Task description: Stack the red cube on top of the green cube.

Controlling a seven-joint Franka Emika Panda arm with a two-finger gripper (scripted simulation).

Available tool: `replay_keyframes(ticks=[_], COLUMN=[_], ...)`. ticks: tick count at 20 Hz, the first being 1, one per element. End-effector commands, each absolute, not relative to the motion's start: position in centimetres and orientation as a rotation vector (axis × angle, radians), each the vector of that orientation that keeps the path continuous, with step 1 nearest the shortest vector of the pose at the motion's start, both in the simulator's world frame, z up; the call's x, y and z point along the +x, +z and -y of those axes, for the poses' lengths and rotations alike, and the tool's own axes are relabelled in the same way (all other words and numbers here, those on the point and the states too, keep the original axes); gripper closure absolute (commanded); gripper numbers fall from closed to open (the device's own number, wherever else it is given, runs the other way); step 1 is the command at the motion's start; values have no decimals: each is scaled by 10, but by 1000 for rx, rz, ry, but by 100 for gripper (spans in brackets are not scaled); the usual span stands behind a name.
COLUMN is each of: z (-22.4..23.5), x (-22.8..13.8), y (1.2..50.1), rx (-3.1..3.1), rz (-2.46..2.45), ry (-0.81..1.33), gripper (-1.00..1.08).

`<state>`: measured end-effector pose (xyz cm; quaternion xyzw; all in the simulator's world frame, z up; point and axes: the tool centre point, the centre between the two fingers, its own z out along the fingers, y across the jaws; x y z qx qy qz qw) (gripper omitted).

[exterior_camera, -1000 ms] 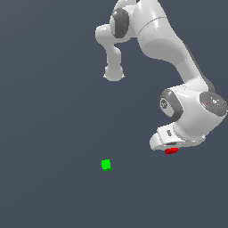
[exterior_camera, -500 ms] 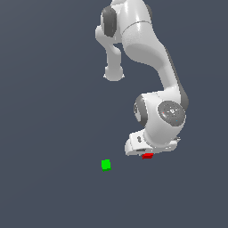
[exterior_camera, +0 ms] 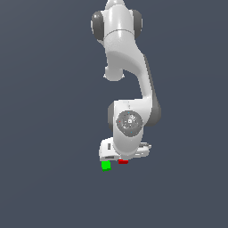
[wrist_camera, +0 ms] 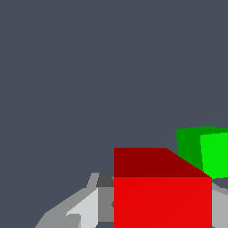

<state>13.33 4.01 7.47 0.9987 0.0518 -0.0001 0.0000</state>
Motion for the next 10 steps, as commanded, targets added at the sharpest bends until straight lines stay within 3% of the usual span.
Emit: replay_keyframes(ticks=[1,10], z=[-15,35], x=[138,149], y=[70,60], rx=[3137,3137], rz=[-164,-164], ry=[1,0], gripper=[108,108])
